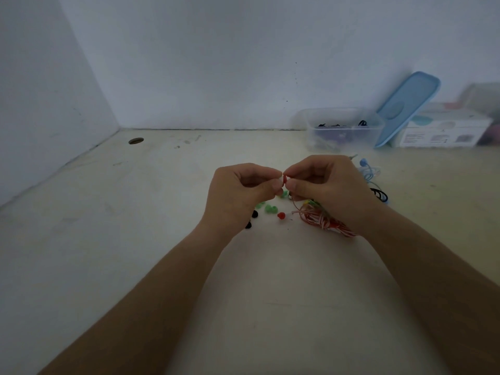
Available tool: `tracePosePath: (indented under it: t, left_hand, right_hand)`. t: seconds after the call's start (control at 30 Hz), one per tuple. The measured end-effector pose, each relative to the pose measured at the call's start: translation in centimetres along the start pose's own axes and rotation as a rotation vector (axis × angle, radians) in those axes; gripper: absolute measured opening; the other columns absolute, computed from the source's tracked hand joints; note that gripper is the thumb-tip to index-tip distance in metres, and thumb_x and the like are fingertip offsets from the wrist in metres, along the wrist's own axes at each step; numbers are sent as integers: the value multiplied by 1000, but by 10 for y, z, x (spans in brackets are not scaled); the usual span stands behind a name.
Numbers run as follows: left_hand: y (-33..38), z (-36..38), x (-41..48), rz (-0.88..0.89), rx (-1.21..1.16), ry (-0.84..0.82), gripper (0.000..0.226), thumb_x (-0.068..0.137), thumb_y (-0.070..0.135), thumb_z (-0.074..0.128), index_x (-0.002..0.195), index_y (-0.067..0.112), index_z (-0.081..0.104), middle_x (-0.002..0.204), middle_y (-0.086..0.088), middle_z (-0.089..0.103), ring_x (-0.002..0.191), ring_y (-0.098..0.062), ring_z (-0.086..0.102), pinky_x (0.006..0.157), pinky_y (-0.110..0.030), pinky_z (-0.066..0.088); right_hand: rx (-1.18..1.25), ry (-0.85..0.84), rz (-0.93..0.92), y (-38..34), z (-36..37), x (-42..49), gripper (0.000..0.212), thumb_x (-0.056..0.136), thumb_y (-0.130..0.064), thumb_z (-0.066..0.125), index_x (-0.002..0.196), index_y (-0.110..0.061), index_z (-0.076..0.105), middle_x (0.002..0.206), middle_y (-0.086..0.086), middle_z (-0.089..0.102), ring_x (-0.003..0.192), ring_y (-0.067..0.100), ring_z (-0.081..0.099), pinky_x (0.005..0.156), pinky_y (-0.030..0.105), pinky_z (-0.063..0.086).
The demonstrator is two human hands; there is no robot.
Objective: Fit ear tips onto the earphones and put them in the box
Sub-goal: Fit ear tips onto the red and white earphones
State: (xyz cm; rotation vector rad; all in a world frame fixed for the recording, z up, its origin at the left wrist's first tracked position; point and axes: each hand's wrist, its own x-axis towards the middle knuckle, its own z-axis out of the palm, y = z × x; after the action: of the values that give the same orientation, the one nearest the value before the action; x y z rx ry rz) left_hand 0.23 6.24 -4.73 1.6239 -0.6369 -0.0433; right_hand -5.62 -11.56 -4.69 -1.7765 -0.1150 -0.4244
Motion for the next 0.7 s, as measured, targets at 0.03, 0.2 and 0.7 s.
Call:
tracePosePath:
  t: [0.03,0.2,0.7]
  left_hand:
    - [1,0,-1,-8,-28,-10,14,85,5,73,99,4,75,80,-7,77,78,-19,75,73,-26,58]
    - [5,0,-2,-26,-90,-35,12,87,3,69,97,5,75,79,-7,77,77,-17,74,72,-20,56]
    - [6,-1,-3,-130,-286,-66,20,69,18,76,87,10,74,81,-11,76,78,-21,73,73,-23,57]
  right_hand:
    - [-6,3,2,0,0,0,13,84,-2,75,96,-6,75,83,12,76,76,28,73,76,38,62]
    - [-4,-28,13,1,-3,1,16,85,-3,73,100,-8,75,86,11,76,78,27,72,78,38,62]
    - [50,-94,-37,-7,-3,-2,15,83,-4,73,98,-5,74,86,11,76,78,19,72,76,27,60]
